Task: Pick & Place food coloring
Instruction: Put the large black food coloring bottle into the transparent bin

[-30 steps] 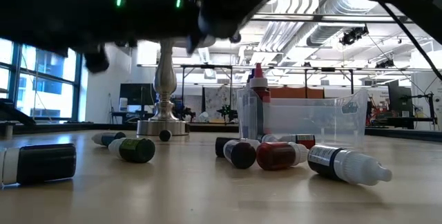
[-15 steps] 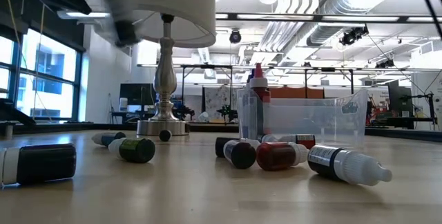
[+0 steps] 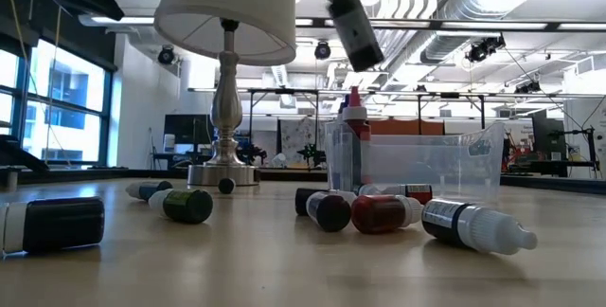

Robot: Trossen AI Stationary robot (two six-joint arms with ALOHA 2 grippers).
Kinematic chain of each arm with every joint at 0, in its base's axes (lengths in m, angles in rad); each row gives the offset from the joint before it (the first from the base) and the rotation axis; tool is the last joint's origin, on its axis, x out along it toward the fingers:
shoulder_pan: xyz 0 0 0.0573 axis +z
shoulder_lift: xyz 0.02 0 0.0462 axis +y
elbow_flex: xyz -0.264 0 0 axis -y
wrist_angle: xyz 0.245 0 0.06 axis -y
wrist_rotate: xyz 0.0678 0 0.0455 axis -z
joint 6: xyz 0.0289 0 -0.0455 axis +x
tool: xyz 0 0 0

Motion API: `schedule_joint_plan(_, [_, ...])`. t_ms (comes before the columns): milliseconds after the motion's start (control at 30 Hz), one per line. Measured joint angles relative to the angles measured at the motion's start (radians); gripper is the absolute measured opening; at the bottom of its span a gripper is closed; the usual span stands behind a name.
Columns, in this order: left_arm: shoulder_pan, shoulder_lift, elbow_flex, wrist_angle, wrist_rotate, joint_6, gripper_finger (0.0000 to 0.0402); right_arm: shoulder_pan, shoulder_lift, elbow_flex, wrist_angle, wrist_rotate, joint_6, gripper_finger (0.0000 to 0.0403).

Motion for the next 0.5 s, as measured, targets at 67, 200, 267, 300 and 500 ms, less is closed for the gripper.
schedule_joint_plan(67, [0.000, 0.000, 0.000, 0.001, -0.002, 0.001, 0.0099, 0.007, -0.079, -0.135, 0.112, 0.046, 0.038, 0.0033])
schedule_joint_plan(200, [0.000, 0.000, 0.000, 0.001, -0.015, 0.002, 0.0099, -0.007, -0.234, -0.366, 0.353, 0.060, 0.017, 0.0033])
schedule_joint_plan(267, [0.000, 0.000, 0.000, 0.000, -0.032, 0.003, 0.0099, -0.038, -0.290, -0.476, 0.461, 0.060, 0.000, 0.0033])
schedule_joint_plan(300, [0.000, 0.000, 0.000, 0.001, -0.043, 0.003, 0.0099, -0.059, -0.309, -0.534, 0.513, 0.054, 0.000, 0.0033])
schedule_joint_plan(500, [0.000, 0.000, 0.000, 0.001, -0.094, 0.003, 0.0099, -0.221, -0.309, -0.851, 1.001, -0.128, -0.064, 0.0033])
